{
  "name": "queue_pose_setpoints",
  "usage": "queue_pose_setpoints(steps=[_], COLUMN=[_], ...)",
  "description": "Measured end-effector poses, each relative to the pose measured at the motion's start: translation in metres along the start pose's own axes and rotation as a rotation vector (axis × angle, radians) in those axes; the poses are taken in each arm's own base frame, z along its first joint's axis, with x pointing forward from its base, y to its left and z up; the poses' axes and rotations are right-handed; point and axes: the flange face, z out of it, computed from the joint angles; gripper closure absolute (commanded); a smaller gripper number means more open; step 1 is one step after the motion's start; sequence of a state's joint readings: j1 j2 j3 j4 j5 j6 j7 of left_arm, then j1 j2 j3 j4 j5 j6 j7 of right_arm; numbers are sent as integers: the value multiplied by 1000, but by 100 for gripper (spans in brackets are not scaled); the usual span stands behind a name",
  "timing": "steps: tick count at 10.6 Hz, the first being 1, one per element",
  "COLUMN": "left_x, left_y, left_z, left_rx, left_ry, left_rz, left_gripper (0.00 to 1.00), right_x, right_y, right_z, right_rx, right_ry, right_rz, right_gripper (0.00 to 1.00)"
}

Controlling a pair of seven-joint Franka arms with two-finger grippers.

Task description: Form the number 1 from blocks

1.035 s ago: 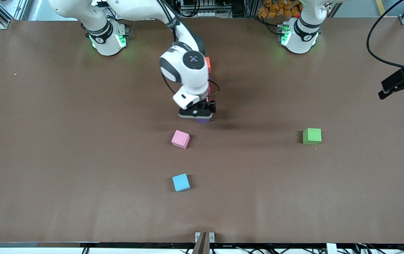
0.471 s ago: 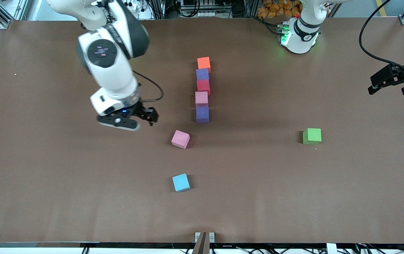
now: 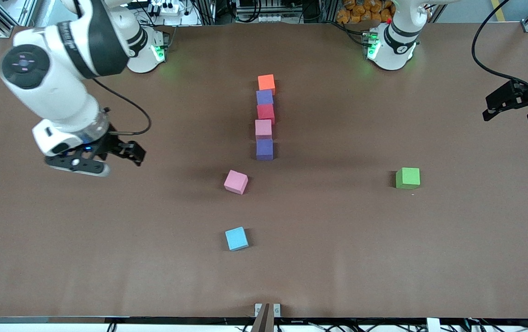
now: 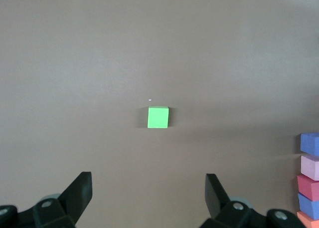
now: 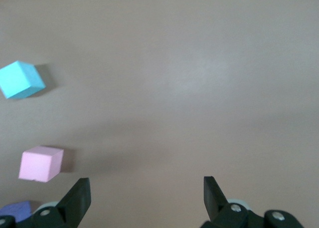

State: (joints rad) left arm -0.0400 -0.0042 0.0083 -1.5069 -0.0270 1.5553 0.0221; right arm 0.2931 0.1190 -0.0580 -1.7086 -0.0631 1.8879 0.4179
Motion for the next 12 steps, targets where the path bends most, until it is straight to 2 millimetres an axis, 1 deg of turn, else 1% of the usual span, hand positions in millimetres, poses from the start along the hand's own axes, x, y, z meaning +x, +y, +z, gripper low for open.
queue_pose_setpoints(steps=[2,4,5,6,8,10,12], left_x=[-1,-1,-1,-1,-1,-1,-2], left_y=[8,23,25,25,22,22,22], left_z=[0,1,1,1,1,1,2], left_rx=[-1,-2,-2,-2,-2,-2,-2], left_ry=[-6,-8,-9,-9,-9,-11,-15], left_rz=[4,-3,-3,-5,-9,-9,-9], left_gripper=[0,0,0,0,0,0,0], right_x=[13,22,25,27,26,24,24], right_y=[46,78,91,101,111,116,116], right_z=[-11,-30,-41,-52,-64,-72,-77], right_rx=[-6,-15,-16,-17,-21,-25,-24], right_ry=[-4,-20,-22,-23,-40,-60,-59], right_rz=[-15,-20,-26,-36,-38,-52,-75], right_gripper=[0,0,0,0,0,0,0])
